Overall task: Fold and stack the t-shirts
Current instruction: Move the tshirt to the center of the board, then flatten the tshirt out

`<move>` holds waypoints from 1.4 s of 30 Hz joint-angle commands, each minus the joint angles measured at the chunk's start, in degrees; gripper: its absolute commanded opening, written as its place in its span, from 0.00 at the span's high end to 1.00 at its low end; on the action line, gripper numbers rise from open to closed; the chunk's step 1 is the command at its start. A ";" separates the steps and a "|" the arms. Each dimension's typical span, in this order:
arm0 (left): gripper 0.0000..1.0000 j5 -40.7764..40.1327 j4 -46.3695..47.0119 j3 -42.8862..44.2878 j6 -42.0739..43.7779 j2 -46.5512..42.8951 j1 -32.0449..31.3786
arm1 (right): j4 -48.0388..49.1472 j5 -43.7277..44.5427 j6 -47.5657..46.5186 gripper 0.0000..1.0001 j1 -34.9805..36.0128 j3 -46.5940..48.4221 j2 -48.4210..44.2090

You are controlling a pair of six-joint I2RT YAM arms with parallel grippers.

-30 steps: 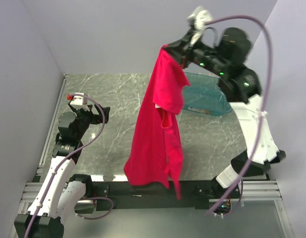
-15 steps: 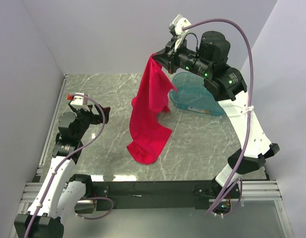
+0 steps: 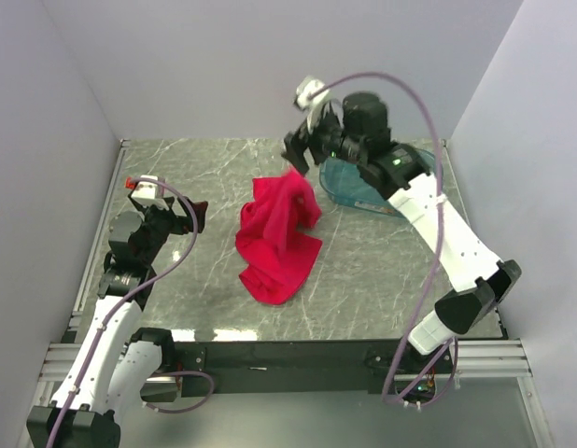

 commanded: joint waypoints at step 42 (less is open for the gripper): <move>0.01 3.56 2.90 0.59 -0.01 -1.83 -0.90 | -7.92 7.88 -26.72 0.81 -25.95 -21.06 22.76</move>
